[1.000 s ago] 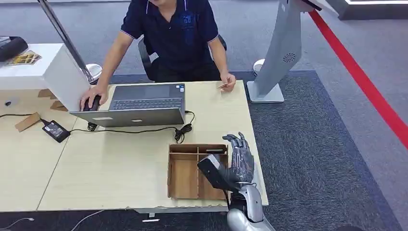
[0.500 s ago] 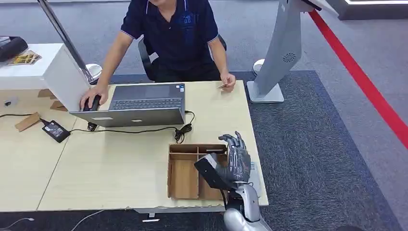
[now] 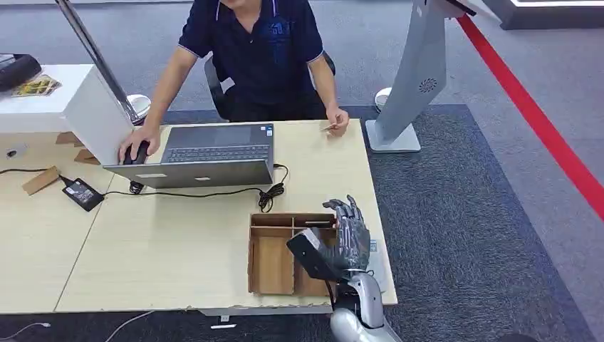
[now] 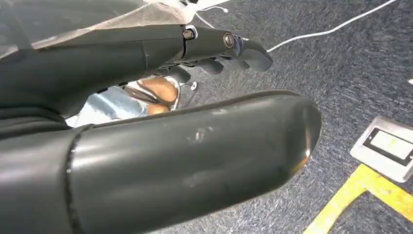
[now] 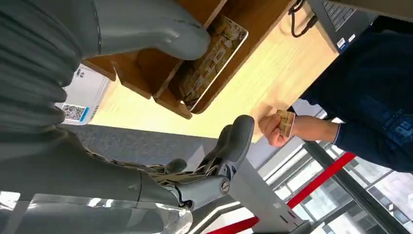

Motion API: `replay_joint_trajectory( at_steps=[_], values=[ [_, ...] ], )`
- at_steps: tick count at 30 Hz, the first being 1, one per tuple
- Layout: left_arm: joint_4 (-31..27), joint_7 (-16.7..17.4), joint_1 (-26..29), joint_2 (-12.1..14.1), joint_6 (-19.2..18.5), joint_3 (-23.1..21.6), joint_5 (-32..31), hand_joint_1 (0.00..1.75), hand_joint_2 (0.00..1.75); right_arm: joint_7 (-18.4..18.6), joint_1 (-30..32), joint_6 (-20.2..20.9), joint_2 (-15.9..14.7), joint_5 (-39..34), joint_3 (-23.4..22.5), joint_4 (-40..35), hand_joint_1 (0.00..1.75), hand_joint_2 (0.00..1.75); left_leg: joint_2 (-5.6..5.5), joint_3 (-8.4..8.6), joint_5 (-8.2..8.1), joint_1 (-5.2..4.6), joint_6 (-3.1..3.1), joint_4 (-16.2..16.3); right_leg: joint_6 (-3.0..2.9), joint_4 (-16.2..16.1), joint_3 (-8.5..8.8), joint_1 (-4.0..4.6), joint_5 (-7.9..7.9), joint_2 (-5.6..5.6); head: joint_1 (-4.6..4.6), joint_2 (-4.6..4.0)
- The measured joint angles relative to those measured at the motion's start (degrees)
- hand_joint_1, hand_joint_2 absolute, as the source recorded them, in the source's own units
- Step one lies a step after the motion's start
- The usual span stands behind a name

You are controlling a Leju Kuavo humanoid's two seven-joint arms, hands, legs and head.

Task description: Pass the card to the sensor for recognition and then transmit it.

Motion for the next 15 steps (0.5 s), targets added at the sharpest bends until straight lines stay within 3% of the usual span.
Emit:
replay_joint_trajectory(
  at_steps=[8,9,11,12,15],
  values=[
    [0.0,0.0,0.0,0.0,0.0,0.0,0.0,0.0,0.0,0.02,0.0,0.0,0.0,-0.11,0.0,0.02,0.82,1.75,0.0,0.0,0.0,0.0,0.0,0.0,0.0,0.0,0.0,0.0,0.0,0.0,0.0,0.0],
    [0.0,0.0,0.0,0.0,0.0,0.0,0.0,0.0,0.0,0.02,0.0,0.0,0.0,-0.11,0.0,0.02,1.33,1.75,0.0,0.0,0.0,0.0,0.0,0.0,0.0,0.0,0.0,0.0,0.0,0.0,0.0,0.0],
    [0.0,0.0,0.0,0.0,0.0,0.0,0.0,0.0,0.0,0.18,0.0,0.0,0.0,-0.09,0.0,0.02,1.4,1.75,0.0,0.0,0.0,0.0,0.0,0.0,0.0,0.0,0.0,0.0,0.0,0.0,0.0,0.0],
    [0.0,0.0,0.0,0.0,0.0,0.0,-0.02,0.0,0.0,0.17,0.0,0.0,0.0,-0.07,0.0,0.02,1.75,1.75,0.0,0.0,0.0,0.0,0.0,0.0,0.0,0.0,0.0,0.0,0.0,0.0,0.0,0.0],
    [0.0,0.0,0.0,0.0,0.02,0.0,0.0,0.0,0.0,0.17,-0.21,0.0,-0.02,-0.04,-0.04,0.02,1.75,1.75,0.0,0.02,0.0,0.0,0.0,0.0,0.0,0.0,0.0,0.0,0.0,0.0,0.0,0.0]
  ],
)
